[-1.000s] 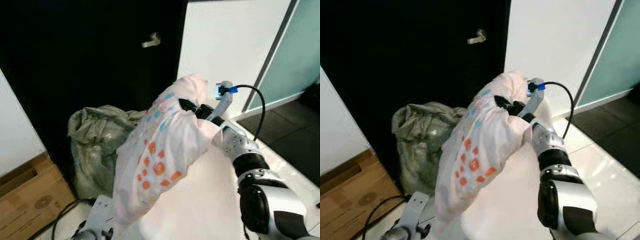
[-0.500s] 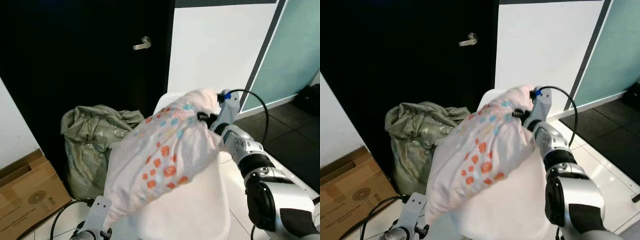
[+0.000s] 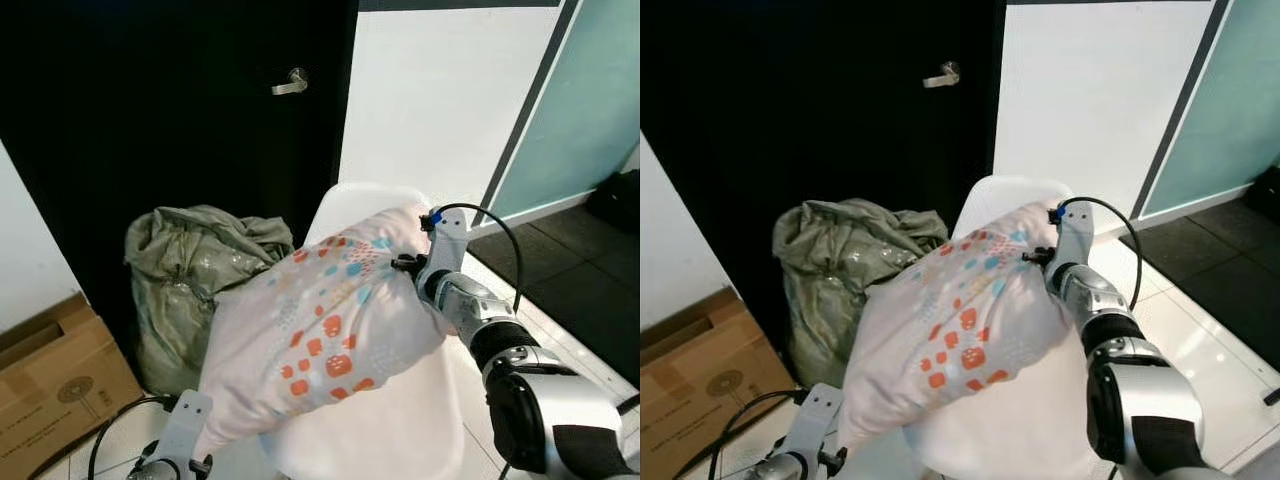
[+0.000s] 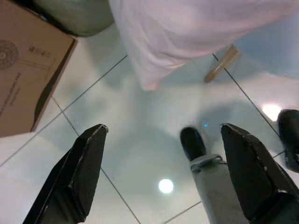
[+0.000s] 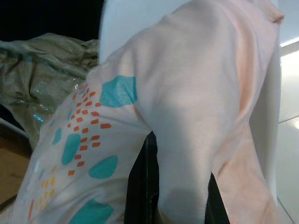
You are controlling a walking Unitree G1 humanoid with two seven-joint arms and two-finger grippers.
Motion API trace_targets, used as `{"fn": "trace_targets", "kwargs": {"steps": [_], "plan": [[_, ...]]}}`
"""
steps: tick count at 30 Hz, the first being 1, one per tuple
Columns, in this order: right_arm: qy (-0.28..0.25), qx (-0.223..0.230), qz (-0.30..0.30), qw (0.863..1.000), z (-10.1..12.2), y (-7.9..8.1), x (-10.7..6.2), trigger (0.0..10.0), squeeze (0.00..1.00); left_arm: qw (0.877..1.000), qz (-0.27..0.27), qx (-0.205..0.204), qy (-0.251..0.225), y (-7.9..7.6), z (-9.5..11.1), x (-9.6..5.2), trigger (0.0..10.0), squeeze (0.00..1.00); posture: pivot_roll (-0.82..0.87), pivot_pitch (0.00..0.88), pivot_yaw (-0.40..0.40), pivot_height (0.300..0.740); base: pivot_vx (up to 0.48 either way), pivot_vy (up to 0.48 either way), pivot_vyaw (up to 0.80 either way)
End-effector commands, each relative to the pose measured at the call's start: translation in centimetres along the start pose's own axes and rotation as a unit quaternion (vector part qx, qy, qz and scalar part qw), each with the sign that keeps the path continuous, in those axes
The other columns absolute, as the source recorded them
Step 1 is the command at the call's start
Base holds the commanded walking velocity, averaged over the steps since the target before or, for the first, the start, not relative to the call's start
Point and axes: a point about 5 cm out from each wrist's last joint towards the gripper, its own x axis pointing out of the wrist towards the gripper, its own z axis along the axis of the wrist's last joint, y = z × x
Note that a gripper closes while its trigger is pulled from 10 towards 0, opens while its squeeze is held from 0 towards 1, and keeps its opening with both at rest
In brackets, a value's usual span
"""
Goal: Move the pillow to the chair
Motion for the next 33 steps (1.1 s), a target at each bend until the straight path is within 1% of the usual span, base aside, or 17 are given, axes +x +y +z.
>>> {"fn": "trace_targets", "kwargs": {"steps": [1,2,3,4,5,6,7,8,10,11,14,16,19,23,28,30,33], "plan": [[-0.011,-0.003,-0.024,1.0,0.6,-0.8,-0.2,10.0,0.0,1.0,-0.001,-0.002,0.012,-0.1,-0.6,-0.1,10.0,0.0,-0.08,0.057,-0.031,0.74,0.0,0.0,0.0],[-0.012,-0.005,-0.039,0.999,0.5,-1.2,-0.2,10.0,0.0,1.0,0.0,-0.003,0.013,-0.1,-0.7,-0.1,10.0,0.0,-0.08,0.055,-0.032,0.74,0.0,0.0,0.0],[-0.012,-0.005,-0.039,0.999,0.5,-1.2,-0.2,10.0,0.0,1.0,0.0,-0.003,0.013,-0.1,-0.7,-0.1,10.0,0.0,-0.08,0.055,-0.032,0.74,0.0,0.0,0.0],[-0.012,-0.006,-0.061,0.998,0.4,-1.7,-0.4,10.0,0.0,1.0,0.0,-0.004,0.014,-0.2,-0.8,-0.1,10.0,0.0,-0.08,0.053,-0.035,0.74,0.0,0.0,0.0],[-0.013,-0.006,-0.111,0.994,0.2,-3.1,-0.8,10.0,0.0,1.0,-0.001,-0.005,0.014,-0.3,-0.8,-0.1,10.0,0.0,-0.08,0.052,-0.036,0.74,0.0,0.0,0.0],[-0.013,-0.006,-0.111,0.994,0.2,-3.1,-0.8,10.0,0.0,1.0,-0.001,-0.005,0.014,-0.3,-0.8,-0.1,10.0,0.0,-0.08,0.052,-0.036,0.74,0.0,0.0,0.0],[-0.013,-0.008,-0.132,0.991,0.2,-3.8,-1.0,10.0,0.0,1.0,-0.002,-0.005,0.014,-0.5,-0.7,-0.1,10.0,0.0,-0.08,0.05,-0.037,0.74,0.0,0.0,0.0],[-0.013,-0.008,-0.132,0.991,0.2,-3.8,-1.0,10.0,0.0,1.0,-0.002,-0.005,0.014,-0.5,-0.7,-0.1,10.0,0.0,-0.08,0.05,-0.037,0.74,0.0,0.0,0.0],[-0.015,-0.014,-0.17,0.985,0.1,-5.1,-1.4,10.0,0.0,1.0,-0.004,-0.005,0.013,-0.9,-0.5,0.0,10.0,0.0,-0.08,0.048,-0.038,0.74,0.0,0.0,0.0],[-0.015,-0.014,-0.17,0.985,0.1,-5.1,-1.4,10.0,0.0,1.0,-0.004,-0.005,0.013,-0.9,-0.5,0.0,10.0,0.0,-0.08,0.048,-0.038,0.74,0.0,0.0,0.0],[-0.011,-0.014,-0.193,0.981,-0.3,-5.9,-1.8,10.0,0.0,1.0,-0.006,-0.005,0.013,-1.2,-0.4,0.0,10.0,0.0,-0.08,0.05,-0.037,0.74,0.0,0.0,0.0],[0.011,-0.003,-0.19,0.982,-1.3,-6.0,-1.8,10.0,0.0,1.0,-0.008,-0.005,0.012,-1.6,-0.4,0.0,10.0,0.0,-0.08,0.057,-0.034,0.74,0.0,0.0,0.0],[0.023,0.011,-0.188,0.982,-2.2,-5.9,-1.8,10.0,0.0,1.0,-0.009,-0.004,0.012,-1.9,-0.4,0.0,10.0,0.0,-0.08,0.06,-0.033,0.73,0.0,0.0,0.0],[0.022,0.022,-0.191,0.981,-2.6,-6.0,-1.9,10.0,0.0,1.0,-0.009,-0.004,0.012,-2.2,-0.6,0.0,10.0,0.0,-0.07,0.065,-0.029,0.715,0.0,0.0,0.0],[0.013,0.023,-0.187,0.982,-2.6,-5.9,-1.9,10.0,0.0,1.0,-0.005,-0.007,0.015,-1.8,-1.6,-0.3,10.0,0.0,-0.07,0.069,-0.028,0.7,0.0,0.0,0.0],[0.011,0.021,-0.191,0.981,-2.7,-6.2,-2.0,10.0,0.0,1.0,0.0,-0.009,0.015,-1.3,-2.0,-0.4,10.0,0.0,-0.08,0.071,-0.027,0.69,0.0,0.0,0.0],[0.009,0.018,-0.197,0.98,-2.7,-6.5,-2.2,10.0,0.0,1.0,0.008,-0.013,0.011,-0.7,-2.0,-0.4,10.0,0.0,-0.08,0.072,-0.026,0.68,0.0,0.0,0.0]]}}
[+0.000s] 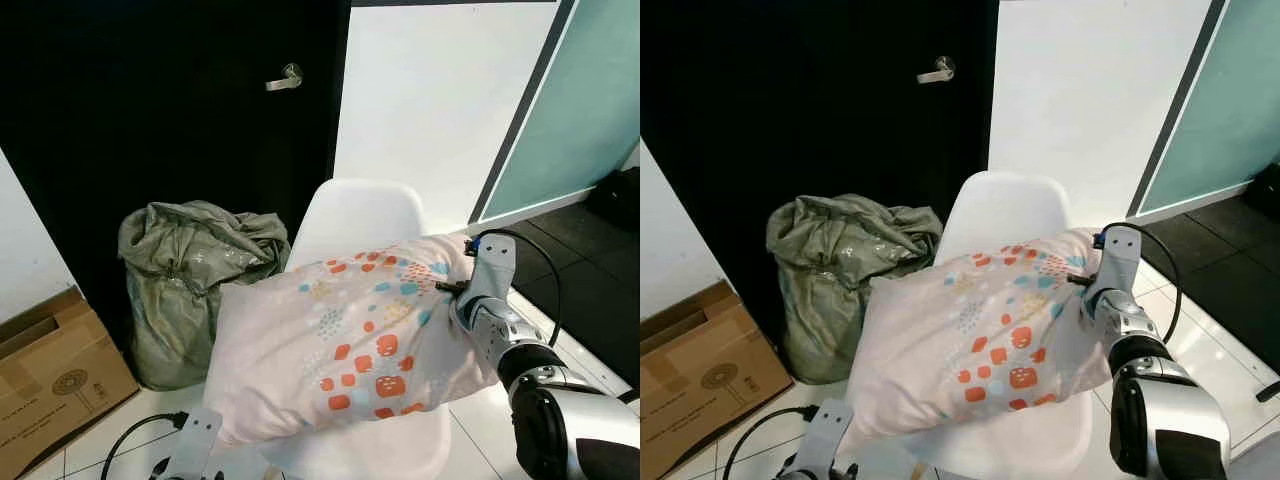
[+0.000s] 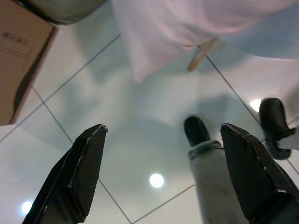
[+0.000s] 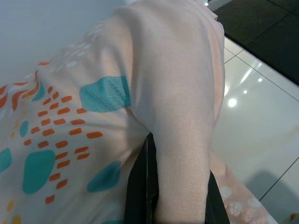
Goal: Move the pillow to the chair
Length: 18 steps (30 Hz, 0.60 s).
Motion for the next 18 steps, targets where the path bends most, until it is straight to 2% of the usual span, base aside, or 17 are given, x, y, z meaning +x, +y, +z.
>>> {"fn": "trace_targets", "kwargs": {"steps": [1,9,18], "plan": [[-0.013,0.001,-0.011,1.0,0.0,-0.6,0.0,10.0,0.0,1.0,0.007,-0.005,0.005,0.7,-0.5,-0.1,10.0,0.0,-0.08,0.072,-0.026,0.68,0.0,0.0,0.0],[-0.004,-0.021,-0.032,0.999,-0.5,-1.4,-0.1,10.0,0.0,0.999,0.046,-0.028,-0.011,2.3,0.3,-0.1,10.0,0.0,-0.07,0.075,-0.025,0.645,0.0,0.0,0.0],[0.018,-0.028,-0.037,0.999,-1.8,-1.5,-0.2,10.0,0.0,0.998,0.055,-0.029,-0.02,2.8,1.3,0.1,10.0,0.0,-0.07,0.078,-0.023,0.615,0.0,0.0,0.0]]}}
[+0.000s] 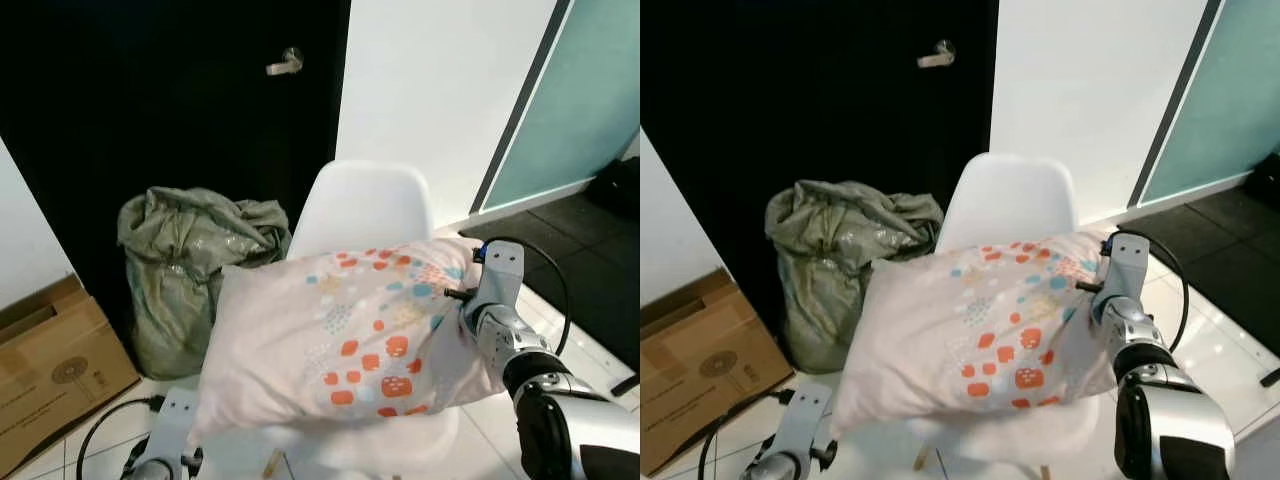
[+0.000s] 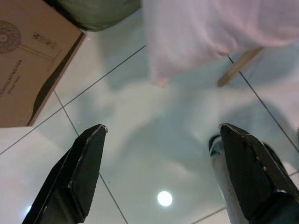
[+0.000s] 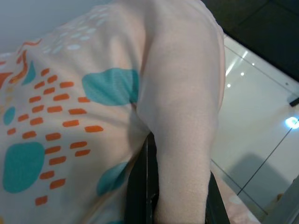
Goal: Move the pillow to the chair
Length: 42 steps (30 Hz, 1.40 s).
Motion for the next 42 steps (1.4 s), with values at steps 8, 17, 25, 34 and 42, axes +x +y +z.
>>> {"fn": "trace_targets", "kwargs": {"steps": [8,17,25,34,42], "plan": [[0.041,-0.046,-0.012,0.998,-2.1,-0.4,-0.1,10.0,0.0,1.0,-0.005,-0.006,-0.003,-0.5,1.0,0.2,10.0,0.0,-0.06,0.082,-0.019,0.575,0.0,0.0,0.0],[0.055,-0.084,-0.032,0.994,-2.7,-1.1,-0.2,10.0,0.0,1.0,-0.004,-0.004,-0.002,-0.4,0.7,0.2,10.0,0.0,-0.06,0.082,-0.016,0.54,0.0,0.0,0.0],[0.044,-0.09,-0.037,0.994,-2.4,-1.4,-0.2,10.0,0.0,1.0,-0.007,0.0,0.001,-0.7,0.2,0.1,10.0,0.0,-0.06,0.078,-0.013,0.515,0.0,0.0,0.0],[0.024,-0.082,-0.006,0.996,-1.8,-0.2,-0.1,10.0,0.0,1.0,-0.007,-0.002,0.004,-0.9,-0.5,-0.2,10.0,0.0,-0.05,0.071,-0.013,0.48,0.0,0.0,0.0],[-0.005,-0.096,0.014,0.995,-0.6,0.8,-0.1,10.0,0.0,1.0,-0.007,0.0,-0.001,-0.8,-0.3,-0.1,10.0,0.0,-0.04,0.083,-0.011,0.445,0.0,0.0,0.0]]}}
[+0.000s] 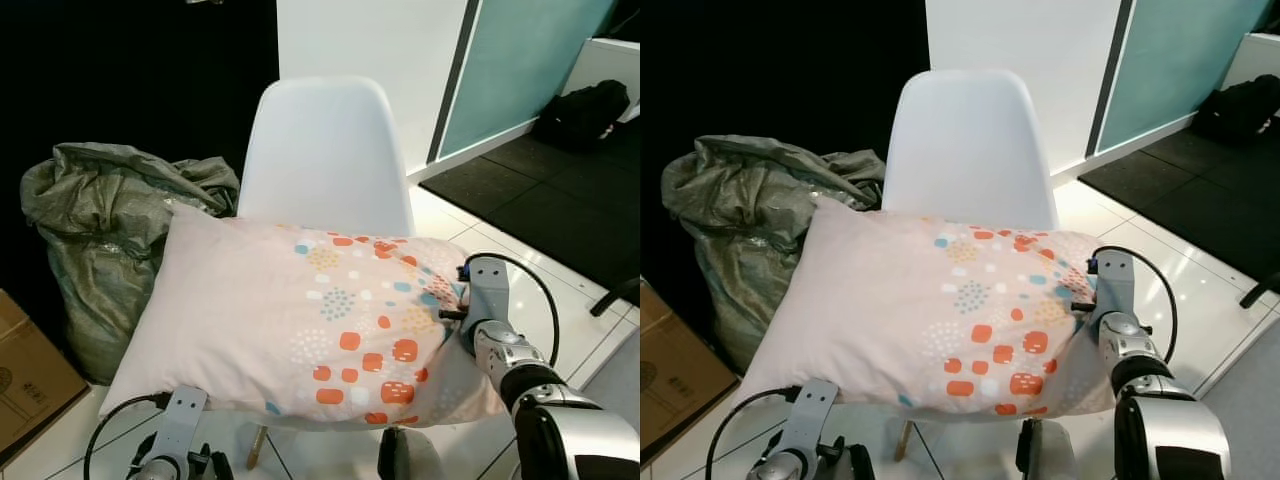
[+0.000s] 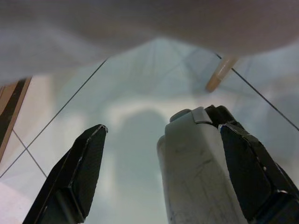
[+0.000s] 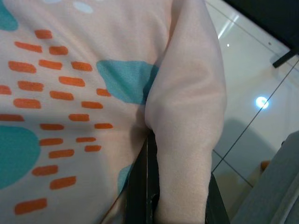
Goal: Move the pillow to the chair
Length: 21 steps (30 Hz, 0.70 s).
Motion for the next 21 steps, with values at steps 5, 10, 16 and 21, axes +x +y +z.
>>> {"fn": "trace_targets", "kwargs": {"steps": [5,10,16,21], "plan": [[-0.03,0.002,0.011,0.999,1.1,0.4,0.0,10.0,0.0,1.0,0.002,0.004,0.005,0.2,-0.5,-0.1,10.0,0.0,-0.04,0.093,-0.005,0.44,0.0,0.0,0.0],[-0.06,0.012,0.038,0.997,2.0,0.8,-0.1,10.0,0.0,1.0,0.003,0.004,0.003,0.3,-0.4,-0.1,10.0,0.0,-0.04,0.101,0.0,0.44,0.0,0.0,0.0],[-0.082,0.045,0.062,0.994,2.9,0.9,-0.1,10.0,1.0,1.0,0.002,0.004,-0.002,0.2,-0.1,0.0,10.0,0.0,-0.04,0.107,0.0,0.44,0.0,0.0,0.0],[-0.079,0.056,0.057,0.994,2.8,0.5,-0.1,10.0,1.0,1.0,0.002,0.002,-0.003,0.2,0.0,0.0,10.0,0.0,-0.05,0.107,0.0,0.44,0.0,0.0,0.0]]}}
